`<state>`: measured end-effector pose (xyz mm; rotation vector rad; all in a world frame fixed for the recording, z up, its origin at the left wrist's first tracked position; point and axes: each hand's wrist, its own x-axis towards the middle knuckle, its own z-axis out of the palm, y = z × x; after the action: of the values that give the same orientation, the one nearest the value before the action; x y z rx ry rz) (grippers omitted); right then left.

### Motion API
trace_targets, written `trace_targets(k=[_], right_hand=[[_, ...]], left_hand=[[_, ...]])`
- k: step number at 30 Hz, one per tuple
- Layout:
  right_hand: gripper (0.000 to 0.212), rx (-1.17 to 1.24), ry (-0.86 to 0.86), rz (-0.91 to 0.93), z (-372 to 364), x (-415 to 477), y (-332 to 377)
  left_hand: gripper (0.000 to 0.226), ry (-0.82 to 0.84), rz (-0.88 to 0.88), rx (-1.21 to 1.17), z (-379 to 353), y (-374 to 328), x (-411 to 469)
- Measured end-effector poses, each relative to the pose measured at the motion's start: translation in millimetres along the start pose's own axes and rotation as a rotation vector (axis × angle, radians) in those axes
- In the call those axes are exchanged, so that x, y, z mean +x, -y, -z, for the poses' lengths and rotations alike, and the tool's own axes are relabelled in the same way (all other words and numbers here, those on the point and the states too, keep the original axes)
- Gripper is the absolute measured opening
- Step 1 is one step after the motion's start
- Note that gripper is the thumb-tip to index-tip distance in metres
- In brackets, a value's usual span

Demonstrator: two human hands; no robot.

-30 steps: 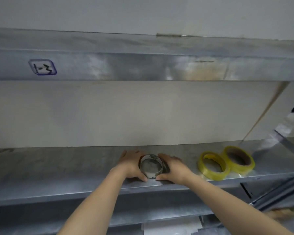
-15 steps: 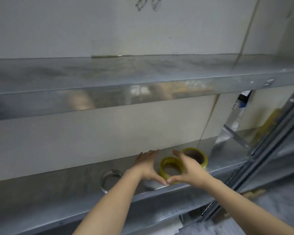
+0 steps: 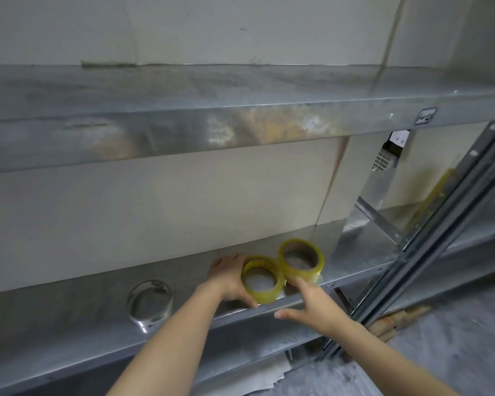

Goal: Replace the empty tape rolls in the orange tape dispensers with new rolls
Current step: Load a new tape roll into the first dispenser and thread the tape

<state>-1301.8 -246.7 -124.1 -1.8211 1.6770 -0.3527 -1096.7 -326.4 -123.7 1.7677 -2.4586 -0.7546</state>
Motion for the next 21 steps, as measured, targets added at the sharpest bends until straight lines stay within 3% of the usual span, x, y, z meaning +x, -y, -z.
trace_targets(k=[5,12,21], right_hand=[[0.088,0.035,-0.028,0.022,-2.9,24.1,5.8],[0.088,0.109,-0.087,0.068,3.0,25.9,18.0],[0.084,0.036,-0.066,0.313,-3.0,27.6,114.7]], left_hand=[[0.098,-0.05,0.004,-0.032,-4.2,1.6,0.5],[0.097,-0.089,0.013,-0.097,11.0,4.0,-11.3],[0.093,-0.241,0.134,-0.131,74.6,49.2,-93.1]])
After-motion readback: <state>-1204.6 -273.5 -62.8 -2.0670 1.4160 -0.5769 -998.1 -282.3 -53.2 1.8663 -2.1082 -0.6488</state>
